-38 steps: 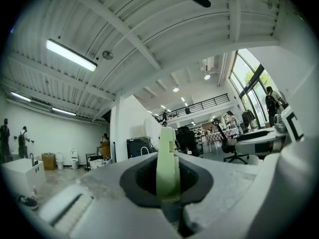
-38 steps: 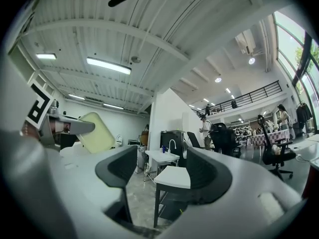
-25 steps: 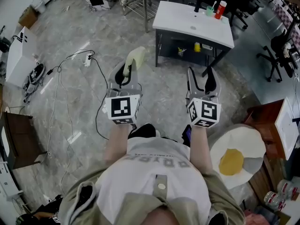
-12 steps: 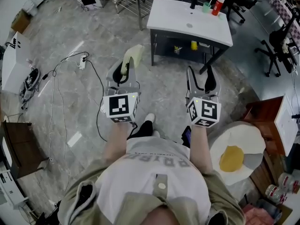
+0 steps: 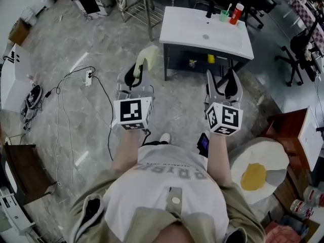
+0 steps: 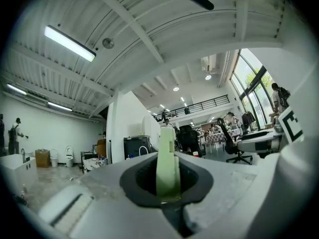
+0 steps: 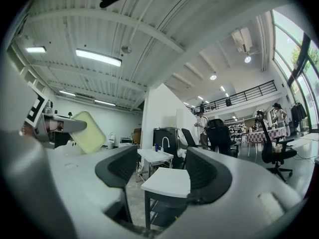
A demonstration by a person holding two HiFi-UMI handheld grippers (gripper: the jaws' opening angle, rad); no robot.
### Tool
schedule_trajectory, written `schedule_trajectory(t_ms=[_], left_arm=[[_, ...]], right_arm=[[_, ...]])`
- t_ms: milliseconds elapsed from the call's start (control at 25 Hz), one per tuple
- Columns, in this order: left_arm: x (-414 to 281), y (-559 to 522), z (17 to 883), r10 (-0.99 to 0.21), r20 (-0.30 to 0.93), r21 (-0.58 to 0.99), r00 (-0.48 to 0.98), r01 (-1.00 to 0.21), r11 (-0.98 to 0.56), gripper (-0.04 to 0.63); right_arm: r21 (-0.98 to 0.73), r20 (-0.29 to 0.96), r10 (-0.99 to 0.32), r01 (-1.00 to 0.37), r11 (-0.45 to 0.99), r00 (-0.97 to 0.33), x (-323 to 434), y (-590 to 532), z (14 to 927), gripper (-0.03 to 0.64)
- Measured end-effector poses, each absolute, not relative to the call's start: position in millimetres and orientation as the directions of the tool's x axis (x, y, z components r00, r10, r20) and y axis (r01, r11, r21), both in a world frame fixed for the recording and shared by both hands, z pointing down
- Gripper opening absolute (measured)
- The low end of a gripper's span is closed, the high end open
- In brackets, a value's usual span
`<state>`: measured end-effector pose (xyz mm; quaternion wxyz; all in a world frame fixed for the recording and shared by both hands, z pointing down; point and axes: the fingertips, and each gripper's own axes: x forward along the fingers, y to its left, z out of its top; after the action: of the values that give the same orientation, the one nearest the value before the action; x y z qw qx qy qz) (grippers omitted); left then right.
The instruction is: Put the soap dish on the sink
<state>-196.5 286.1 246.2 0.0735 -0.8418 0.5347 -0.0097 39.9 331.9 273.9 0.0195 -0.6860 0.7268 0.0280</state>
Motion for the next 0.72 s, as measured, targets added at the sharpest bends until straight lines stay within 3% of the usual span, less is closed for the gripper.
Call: schedule_trajectory(t_ms=[720], left_arm=[[-219, 206, 280, -0.899, 0.012, -0.105, 0.437, -0.894, -0.436, 0.02]], right_arm=[[0.034, -0.003, -1.0, -0.999, -0.01, 0.01, 39, 270, 297, 0.298]])
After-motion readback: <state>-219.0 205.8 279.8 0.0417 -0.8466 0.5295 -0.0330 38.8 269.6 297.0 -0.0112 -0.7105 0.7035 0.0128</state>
